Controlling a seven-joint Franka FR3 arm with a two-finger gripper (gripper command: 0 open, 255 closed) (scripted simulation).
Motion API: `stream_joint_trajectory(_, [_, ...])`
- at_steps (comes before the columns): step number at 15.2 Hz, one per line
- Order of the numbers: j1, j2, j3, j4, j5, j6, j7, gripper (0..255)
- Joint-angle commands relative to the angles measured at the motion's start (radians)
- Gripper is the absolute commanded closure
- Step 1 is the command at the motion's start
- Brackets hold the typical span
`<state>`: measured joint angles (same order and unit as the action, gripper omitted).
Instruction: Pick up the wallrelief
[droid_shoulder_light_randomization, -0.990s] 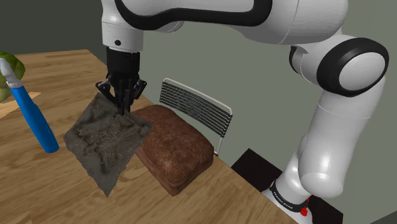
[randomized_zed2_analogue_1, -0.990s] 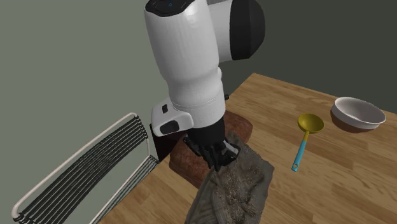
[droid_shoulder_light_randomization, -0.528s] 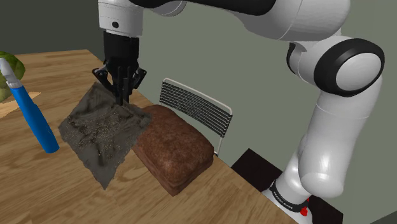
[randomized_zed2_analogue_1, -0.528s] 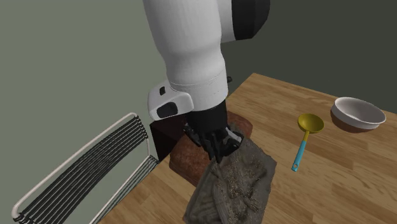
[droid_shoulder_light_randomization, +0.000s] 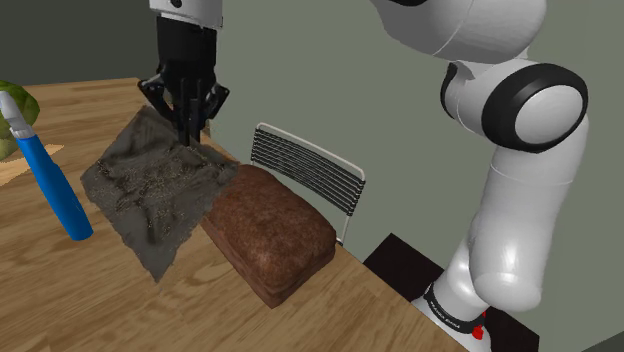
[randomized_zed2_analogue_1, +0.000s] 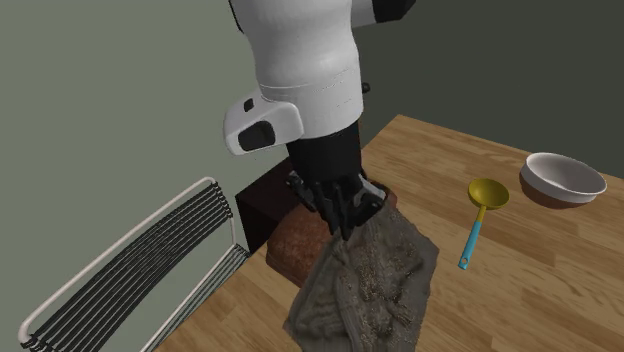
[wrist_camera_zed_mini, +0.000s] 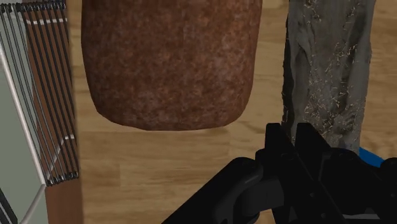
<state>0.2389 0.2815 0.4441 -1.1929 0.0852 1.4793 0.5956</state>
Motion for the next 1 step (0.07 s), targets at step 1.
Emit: stream_joint_trajectory(1, [0.002,0.005,0.0,0.015,-0.002,-0.01,0.002,255])
